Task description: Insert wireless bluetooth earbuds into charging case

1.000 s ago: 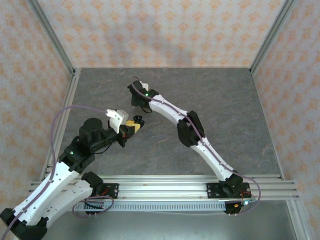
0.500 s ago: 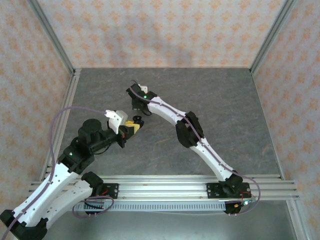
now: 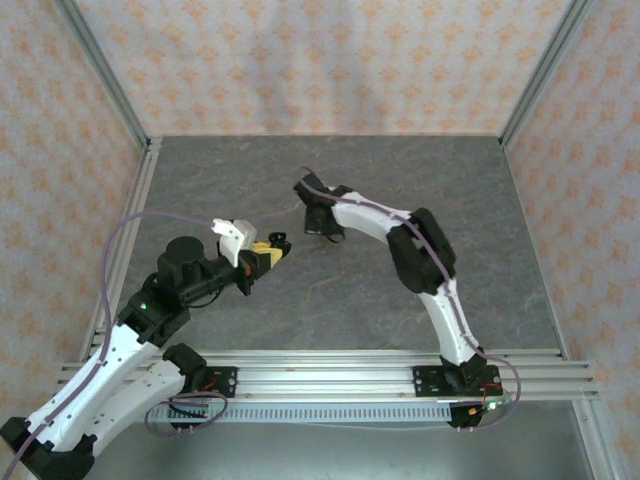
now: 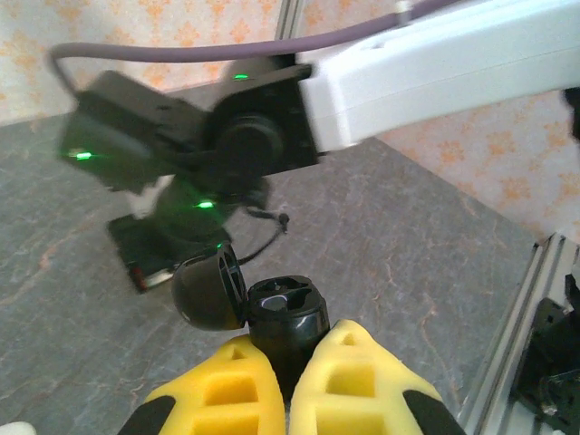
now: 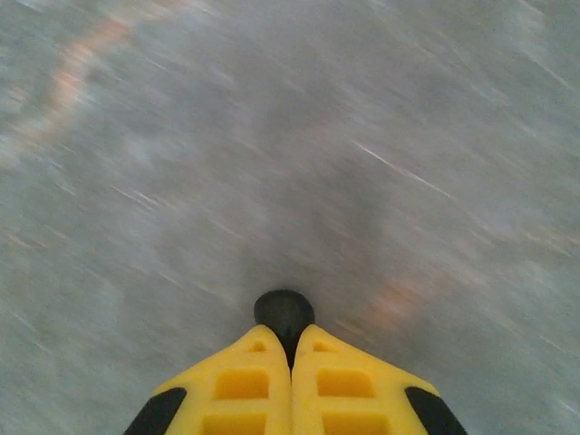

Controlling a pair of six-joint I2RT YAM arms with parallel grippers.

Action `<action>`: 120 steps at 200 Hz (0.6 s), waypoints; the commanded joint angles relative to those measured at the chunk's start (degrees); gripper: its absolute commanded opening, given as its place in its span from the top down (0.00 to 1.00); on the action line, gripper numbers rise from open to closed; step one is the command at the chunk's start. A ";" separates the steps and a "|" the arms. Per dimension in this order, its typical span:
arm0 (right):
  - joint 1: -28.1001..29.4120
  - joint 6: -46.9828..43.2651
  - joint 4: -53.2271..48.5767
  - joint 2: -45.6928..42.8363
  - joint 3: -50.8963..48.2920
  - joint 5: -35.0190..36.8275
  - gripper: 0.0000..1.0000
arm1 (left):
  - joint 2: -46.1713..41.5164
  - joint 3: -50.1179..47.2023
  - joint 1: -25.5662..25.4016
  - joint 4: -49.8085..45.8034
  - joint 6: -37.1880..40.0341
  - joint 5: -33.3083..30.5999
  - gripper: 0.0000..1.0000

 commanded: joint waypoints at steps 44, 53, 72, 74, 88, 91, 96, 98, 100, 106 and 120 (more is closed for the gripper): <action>-3.01 5.59 3.68 -24.15 -34.87 -3.58 0.95 | 8.18 2.58 -0.23 13.06 -6.52 6.48 1.00; -3.02 6.39 3.08 -25.88 -37.09 -3.52 0.93 | 9.94 3.32 -0.73 13.81 -6.54 6.83 1.00; -3.02 6.91 1.52 -28.09 -38.82 -3.36 0.86 | 13.96 5.67 -1.85 14.41 -6.29 7.09 1.00; -3.01 6.97 1.28 -28.26 -38.75 -3.37 0.85 | 14.44 5.94 -2.03 14.37 -6.17 7.11 1.00; -3.02 6.61 -0.42 -28.79 -37.50 -3.56 0.76 | 16.91 7.73 -2.86 14.16 -5.94 7.37 1.00; -3.01 6.44 -0.88 -28.93 -37.08 -3.52 0.74 | 17.37 8.09 -3.05 14.19 -5.89 7.39 1.00; -3.02 6.11 -1.68 -29.05 -36.30 -3.54 0.72 | 18.08 8.63 -3.36 14.08 -5.74 7.49 1.00; -3.01 6.00 -1.96 -29.07 -35.92 -3.52 0.71 | 18.33 8.87 -3.42 14.02 -5.59 7.50 1.00; -3.01 5.85 -2.30 -29.14 -35.63 -3.54 0.70 | 18.54 9.07 -3.58 13.92 -5.47 7.50 1.00; -3.09 5.40 -3.40 -29.16 -34.48 -3.50 0.68 | 19.16 9.41 -3.79 13.83 -5.26 7.55 1.00; -3.10 4.42 -5.99 -29.41 -31.76 -3.39 0.65 | 20.10 10.09 -4.25 13.62 -5.01 7.42 1.00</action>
